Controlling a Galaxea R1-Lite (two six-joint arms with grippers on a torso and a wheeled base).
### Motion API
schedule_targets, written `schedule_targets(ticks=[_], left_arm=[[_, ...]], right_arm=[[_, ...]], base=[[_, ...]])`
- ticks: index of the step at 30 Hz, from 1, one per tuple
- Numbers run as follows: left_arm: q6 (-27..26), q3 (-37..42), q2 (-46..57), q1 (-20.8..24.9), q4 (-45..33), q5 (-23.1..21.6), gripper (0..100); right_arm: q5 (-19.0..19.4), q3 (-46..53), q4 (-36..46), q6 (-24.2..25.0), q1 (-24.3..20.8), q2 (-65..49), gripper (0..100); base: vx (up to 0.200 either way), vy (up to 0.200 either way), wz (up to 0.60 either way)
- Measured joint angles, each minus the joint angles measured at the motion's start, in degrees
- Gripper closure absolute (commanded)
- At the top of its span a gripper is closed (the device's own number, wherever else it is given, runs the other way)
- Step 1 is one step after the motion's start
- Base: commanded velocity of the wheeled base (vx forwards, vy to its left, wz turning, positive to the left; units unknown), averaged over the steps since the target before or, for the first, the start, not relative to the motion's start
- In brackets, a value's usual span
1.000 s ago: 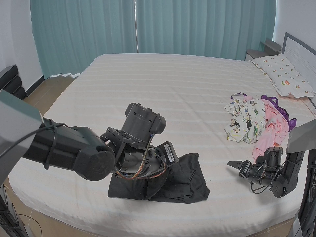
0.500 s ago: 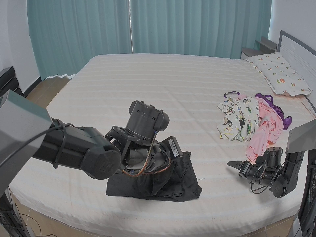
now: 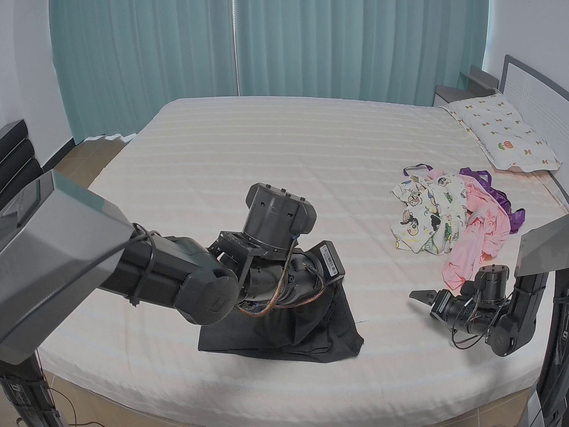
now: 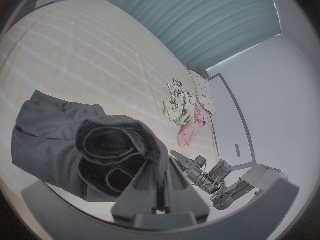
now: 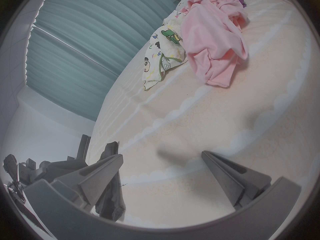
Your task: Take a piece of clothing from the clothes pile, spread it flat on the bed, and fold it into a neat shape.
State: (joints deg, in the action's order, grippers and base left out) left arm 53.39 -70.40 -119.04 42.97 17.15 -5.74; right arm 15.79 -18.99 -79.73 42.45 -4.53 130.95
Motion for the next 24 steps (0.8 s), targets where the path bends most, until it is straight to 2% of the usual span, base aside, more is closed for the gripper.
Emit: schedule_targets(ticks=[10,20,24], left_arm=[[3.86,-0.43,-0.98,-0.26,7.25,-1.69,0],[5.78,0.21,-1.41,-0.72,7.62,2.4,0],[6.46,2.18,-0.33,-2.73,7.56,2.77,0]], right_arm=[[0.0,0.01,0.02,0.0,-0.39,0.09,0],[0.0,0.12,0.0,0.06,-0.43,0.09,0],[0.0,0.26,-0.04,0.11,-0.48,0.04,0]], base=[[0.0,0.0,0.0],[0.0,0.0,0.0],[0.0,0.0,0.0]])
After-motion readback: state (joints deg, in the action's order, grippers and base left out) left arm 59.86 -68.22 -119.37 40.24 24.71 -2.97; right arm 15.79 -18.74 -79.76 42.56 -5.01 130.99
